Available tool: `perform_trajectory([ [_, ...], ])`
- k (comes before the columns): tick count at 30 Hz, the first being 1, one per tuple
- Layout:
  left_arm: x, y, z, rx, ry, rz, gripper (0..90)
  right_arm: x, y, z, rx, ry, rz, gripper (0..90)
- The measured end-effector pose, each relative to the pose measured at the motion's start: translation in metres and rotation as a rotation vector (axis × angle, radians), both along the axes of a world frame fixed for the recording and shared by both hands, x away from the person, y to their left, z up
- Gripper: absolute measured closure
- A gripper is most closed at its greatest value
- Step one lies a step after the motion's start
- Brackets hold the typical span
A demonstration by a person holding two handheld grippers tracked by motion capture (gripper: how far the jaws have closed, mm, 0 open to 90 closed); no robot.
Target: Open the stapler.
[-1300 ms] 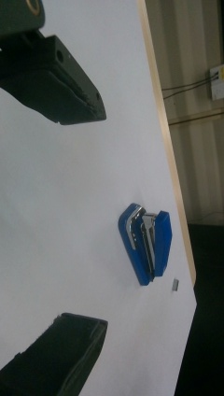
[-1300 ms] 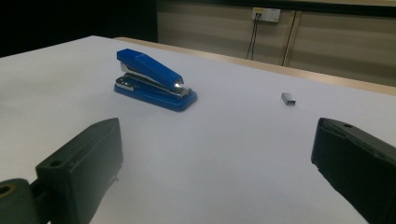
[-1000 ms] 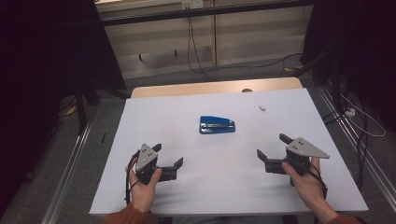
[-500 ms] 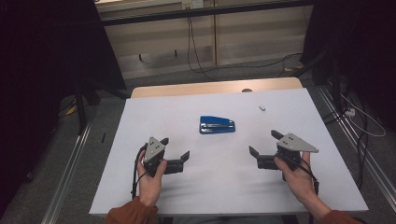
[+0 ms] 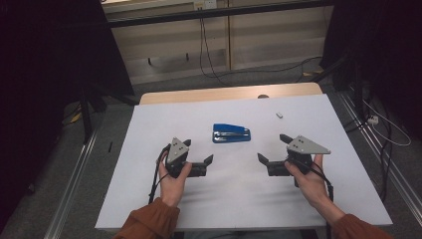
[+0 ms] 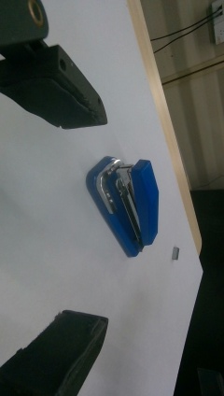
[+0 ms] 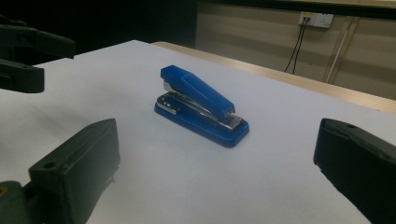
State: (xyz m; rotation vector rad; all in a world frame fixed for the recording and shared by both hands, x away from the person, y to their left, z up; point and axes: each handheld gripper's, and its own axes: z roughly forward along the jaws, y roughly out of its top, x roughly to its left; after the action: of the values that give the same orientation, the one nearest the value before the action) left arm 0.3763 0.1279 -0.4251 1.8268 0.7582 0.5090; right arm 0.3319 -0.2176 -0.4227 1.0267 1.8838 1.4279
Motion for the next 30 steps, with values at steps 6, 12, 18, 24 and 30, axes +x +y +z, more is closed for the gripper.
perform_trajectory([
  [6,0.009,-0.004,0.003,-0.001,-0.018,0.001,4.9,0.008,0.006,0.002,-0.005,0.002,0.022,1.9],
  [12,0.021,-0.006,0.014,-0.034,-0.037,-0.010,4.8,0.020,0.011,0.000,-0.010,0.007,0.036,2.2],
  [18,0.037,-0.008,0.020,-0.022,-0.055,0.007,3.9,0.036,0.015,0.003,-0.034,0.003,0.015,5.7],
  [24,0.052,-0.016,0.016,-0.037,-0.044,0.016,3.3,0.049,0.019,0.003,-0.024,0.005,-0.009,6.6],
  [30,0.065,-0.024,0.013,-0.008,-0.059,0.002,4.9,0.067,0.027,0.004,0.012,0.003,-0.020,8.2],
])
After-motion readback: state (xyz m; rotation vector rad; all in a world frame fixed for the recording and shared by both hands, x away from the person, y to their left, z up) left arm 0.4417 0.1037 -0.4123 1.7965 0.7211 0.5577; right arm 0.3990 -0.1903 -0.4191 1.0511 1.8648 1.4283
